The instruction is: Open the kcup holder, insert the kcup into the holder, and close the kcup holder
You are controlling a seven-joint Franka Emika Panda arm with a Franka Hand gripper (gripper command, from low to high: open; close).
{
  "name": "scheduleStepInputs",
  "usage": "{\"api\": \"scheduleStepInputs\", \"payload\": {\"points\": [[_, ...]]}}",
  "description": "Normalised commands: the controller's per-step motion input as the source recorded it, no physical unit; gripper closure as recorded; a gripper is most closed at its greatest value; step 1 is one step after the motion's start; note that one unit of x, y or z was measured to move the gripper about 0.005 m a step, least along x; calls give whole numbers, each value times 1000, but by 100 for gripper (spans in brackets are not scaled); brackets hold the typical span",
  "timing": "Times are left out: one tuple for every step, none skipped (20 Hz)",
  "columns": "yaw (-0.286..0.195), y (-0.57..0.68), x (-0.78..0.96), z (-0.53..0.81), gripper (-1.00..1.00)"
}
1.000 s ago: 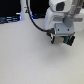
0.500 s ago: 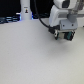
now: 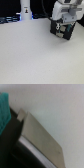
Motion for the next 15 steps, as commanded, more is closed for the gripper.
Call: {"api": "scheduleStepInputs", "payload": {"points": [[64, 386, -903, -6, -100], [72, 420, -839, 3, -100], [79, 439, -786, 5, -100], [93, 438, -696, 8, -100], [92, 451, -617, 29, -100], [70, 456, -442, 267, -100], [52, 416, -197, 560, -100], [-14, 181, -66, 865, -100], [-7, 155, -3, 935, -100], [-22, 275, -56, 882, -100], [-4, 166, 5, 944, -100], [2, 157, 5, 886, -100], [-21, 195, 41, 760, -100], [-1, 101, 34, 667, -100], [-36, 45, 71, 437, -100]]}}
